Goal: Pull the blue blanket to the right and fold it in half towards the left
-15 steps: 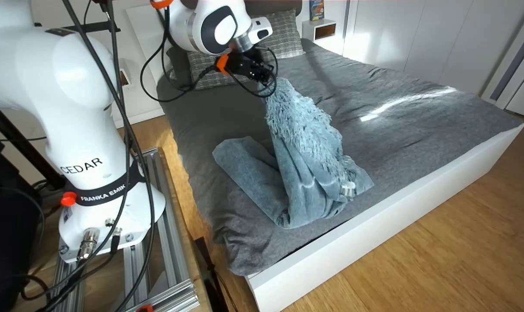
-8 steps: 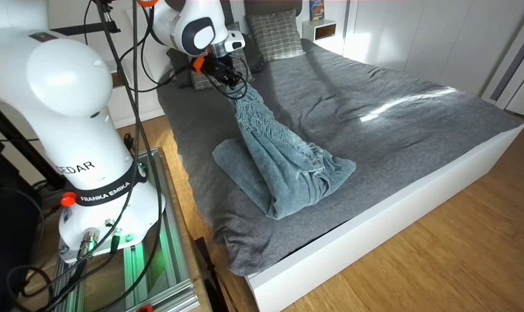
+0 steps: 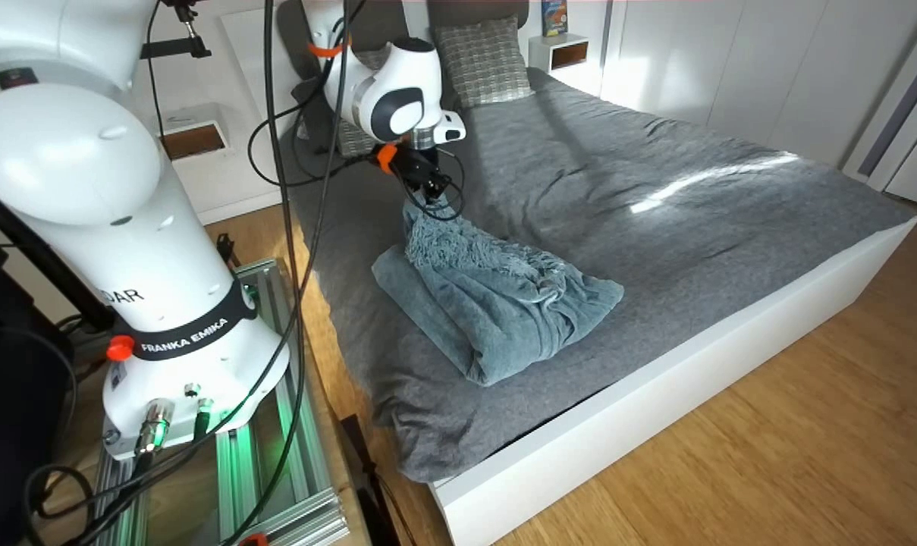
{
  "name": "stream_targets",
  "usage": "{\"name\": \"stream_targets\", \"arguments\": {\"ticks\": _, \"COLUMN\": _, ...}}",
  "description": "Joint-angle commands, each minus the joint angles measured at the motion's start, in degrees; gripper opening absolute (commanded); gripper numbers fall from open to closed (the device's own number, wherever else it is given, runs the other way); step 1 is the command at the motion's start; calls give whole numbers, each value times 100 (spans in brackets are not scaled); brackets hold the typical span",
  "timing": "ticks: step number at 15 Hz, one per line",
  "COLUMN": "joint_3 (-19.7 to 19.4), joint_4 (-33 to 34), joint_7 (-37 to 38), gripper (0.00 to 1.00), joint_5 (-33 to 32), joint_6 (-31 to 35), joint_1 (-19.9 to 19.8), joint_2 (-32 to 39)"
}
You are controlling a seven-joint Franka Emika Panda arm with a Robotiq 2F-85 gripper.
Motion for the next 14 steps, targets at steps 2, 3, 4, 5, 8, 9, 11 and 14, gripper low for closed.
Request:
{"name": "stream_targets", "arguments": {"ticks": 2, "joint_3": -137, "joint_4": -551, "joint_7": 324, "gripper": 70, "joint_5": -613, "joint_6": -276, "joint_1": -241, "joint_2": -970}}
{"name": "stream_targets", "arguments": {"ticks": 3, "joint_3": -141, "joint_4": -696, "joint_7": 316, "gripper": 77, "joint_5": -684, "joint_6": -328, "joint_1": -301, "joint_2": -1216}}
{"name": "stream_targets", "arguments": {"ticks": 4, "joint_3": -41, "joint_4": -906, "joint_7": 258, "gripper": 84, "joint_5": -695, "joint_6": -342, "joint_1": -447, "joint_2": -1528}}
{"name": "stream_targets", "arguments": {"ticks": 5, "joint_3": 69, "joint_4": -1076, "joint_7": 163, "gripper": 91, "joint_5": -686, "joint_6": -351, "joint_1": -596, "joint_2": -1790}}
{"name": "stream_targets", "arguments": {"ticks": 8, "joint_3": 53, "joint_4": -1625, "joint_7": 14, "gripper": 100, "joint_5": -660, "joint_6": -788, "joint_1": -825, "joint_2": -2709}}
{"name": "stream_targets", "arguments": {"ticks": 9, "joint_3": 11, "joint_4": -1781, "joint_7": -92, "gripper": 100, "joint_5": -587, "joint_6": -904, "joint_1": -915, "joint_2": -2955}}
{"name": "stream_targets", "arguments": {"ticks": 11, "joint_3": -142, "joint_4": -2152, "joint_7": -432, "gripper": 100, "joint_5": -350, "joint_6": -1141, "joint_1": -1074, "joint_2": -3526}}
{"name": "stream_targets", "arguments": {"ticks": 14, "joint_3": -716, "joint_4": -2576, "joint_7": -1124, "gripper": 100, "joint_5": -105, "joint_6": -1478, "joint_1": -1145, "joint_2": -4269}}
